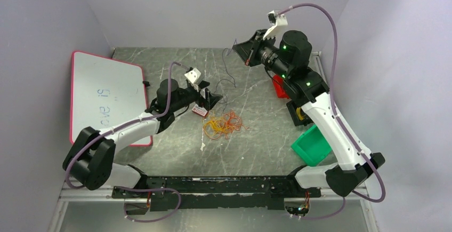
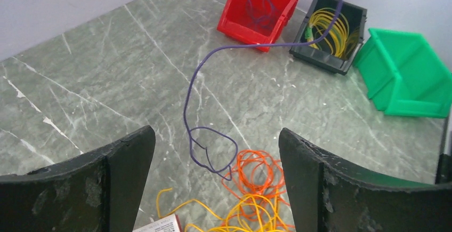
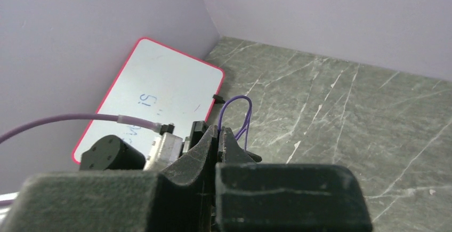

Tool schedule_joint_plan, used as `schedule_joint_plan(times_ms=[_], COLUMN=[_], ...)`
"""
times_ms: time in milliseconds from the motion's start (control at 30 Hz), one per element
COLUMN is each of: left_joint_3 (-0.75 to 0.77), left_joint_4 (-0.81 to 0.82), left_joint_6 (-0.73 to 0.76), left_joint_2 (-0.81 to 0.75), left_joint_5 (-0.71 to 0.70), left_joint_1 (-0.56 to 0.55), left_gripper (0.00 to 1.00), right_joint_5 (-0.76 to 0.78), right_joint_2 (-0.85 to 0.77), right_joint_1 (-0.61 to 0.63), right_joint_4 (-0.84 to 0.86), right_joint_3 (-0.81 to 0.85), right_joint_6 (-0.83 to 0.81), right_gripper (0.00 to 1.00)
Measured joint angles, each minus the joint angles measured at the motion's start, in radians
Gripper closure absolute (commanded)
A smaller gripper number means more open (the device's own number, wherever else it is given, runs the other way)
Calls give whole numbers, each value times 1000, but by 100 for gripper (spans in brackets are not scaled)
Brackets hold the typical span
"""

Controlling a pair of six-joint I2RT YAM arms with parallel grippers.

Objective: Untangle the cables

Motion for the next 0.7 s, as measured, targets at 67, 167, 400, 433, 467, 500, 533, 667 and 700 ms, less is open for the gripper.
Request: schedule_joint_plan(times_ms=[67,167,400,433,467,500,533,667,700], left_joint_3=[0,0,2,4,10,18,27,63,70], left_joint_4=[22,43,96,99,100,100,100,112,116], left_joint_6=[23,46,63,63,63,63,63,59,54], left_joint_2=[25,60,114,122,130,140,148,176,182], left_joint_5=[-1,-4,-39,-40,-40,-39,-39,-28,-22], left_joint_1=[0,0,0,0,0,0,0,0,0], left_gripper=[18,25,36,38,39,40,40,39,38], right_joint_5=[-10,-30,-90,-94,-98,-102,-103,-108,-109], right_joint_2=[-8,-21,-48,-54,-58,-62,-65,-77,-79], right_joint_1=[0,0,0,0,0,0,0,-1,0], right_joint_4=[1,3,23,24,24,23,24,24,24], right_joint_3=[0,0,-3,-5,-8,-8,-9,-10,-10], right_joint_6=[-2,-8,-12,-12,-12,-10,-10,-6,-5], right_gripper=[100,100,100,100,100,100,100,100,100])
